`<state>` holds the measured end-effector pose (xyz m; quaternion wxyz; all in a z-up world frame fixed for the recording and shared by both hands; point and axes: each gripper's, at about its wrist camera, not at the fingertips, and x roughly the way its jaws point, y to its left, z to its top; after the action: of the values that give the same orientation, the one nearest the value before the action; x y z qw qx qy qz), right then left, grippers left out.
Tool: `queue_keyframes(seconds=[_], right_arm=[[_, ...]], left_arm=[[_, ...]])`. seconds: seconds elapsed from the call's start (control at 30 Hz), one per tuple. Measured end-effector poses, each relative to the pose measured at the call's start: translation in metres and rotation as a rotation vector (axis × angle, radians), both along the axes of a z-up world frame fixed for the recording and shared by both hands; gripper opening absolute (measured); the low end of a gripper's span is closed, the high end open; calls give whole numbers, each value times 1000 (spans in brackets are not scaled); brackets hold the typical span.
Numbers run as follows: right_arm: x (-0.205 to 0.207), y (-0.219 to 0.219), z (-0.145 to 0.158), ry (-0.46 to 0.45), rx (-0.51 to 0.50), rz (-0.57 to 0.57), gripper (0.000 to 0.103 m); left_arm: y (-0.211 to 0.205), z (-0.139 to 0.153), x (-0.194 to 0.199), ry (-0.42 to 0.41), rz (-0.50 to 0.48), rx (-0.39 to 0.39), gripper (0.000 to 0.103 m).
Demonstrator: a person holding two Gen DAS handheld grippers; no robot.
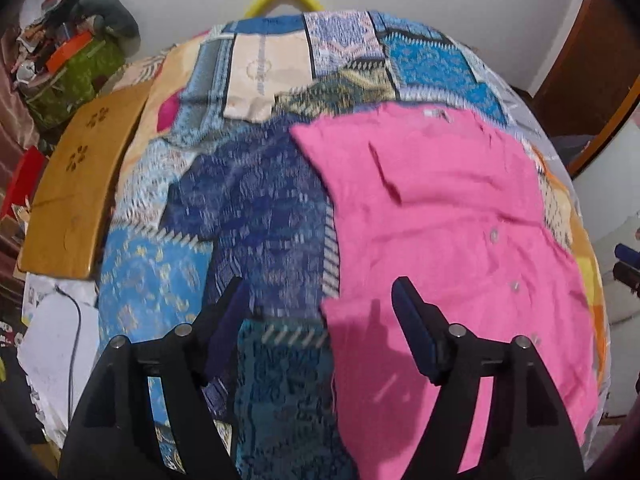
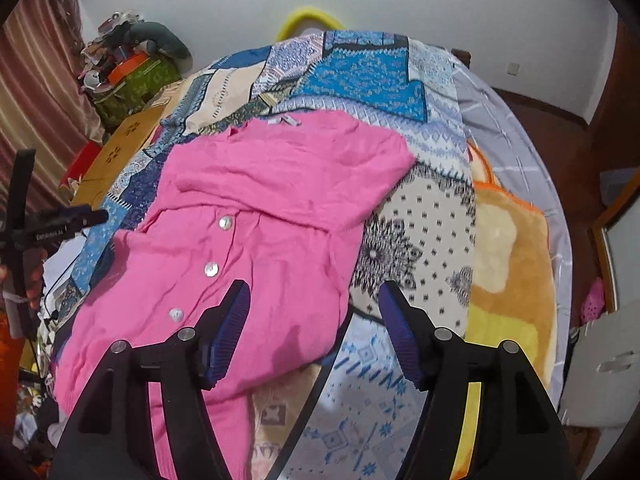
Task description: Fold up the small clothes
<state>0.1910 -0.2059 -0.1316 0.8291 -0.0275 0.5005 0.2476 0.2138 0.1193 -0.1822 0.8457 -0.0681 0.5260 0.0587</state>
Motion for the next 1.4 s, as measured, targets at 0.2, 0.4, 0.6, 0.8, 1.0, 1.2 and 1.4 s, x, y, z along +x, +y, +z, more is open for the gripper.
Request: queue_keyframes(seconds=[0.2, 0.4, 0.6, 0.8, 1.0, 1.2, 1.4], right_arm=[[-9, 0, -29, 77, 14, -10, 63], [-15, 3, -57, 148, 39, -13, 63], [-19, 11, -60, 154, 84, 5, 65], [-19, 24, -57, 131, 120, 36, 41], [-18, 28, -48, 87, 141, 53, 9], [-17, 21, -21, -20, 172, 49, 6], [-4, 9, 4, -116, 178, 10, 5]], left_arm=[[-2, -29, -15, 70, 4, -29, 73], [-4, -47, -25, 102, 9, -133, 73], [-9, -53, -28, 83, 15, -204, 73], [-21, -47, -25, 69, -28, -278, 44], [-38, -31, -16, 40, -89, -276, 9], [-49, 7, -4, -79, -101, -221, 7], [-43, 46, 19, -195, -81, -173, 7]])
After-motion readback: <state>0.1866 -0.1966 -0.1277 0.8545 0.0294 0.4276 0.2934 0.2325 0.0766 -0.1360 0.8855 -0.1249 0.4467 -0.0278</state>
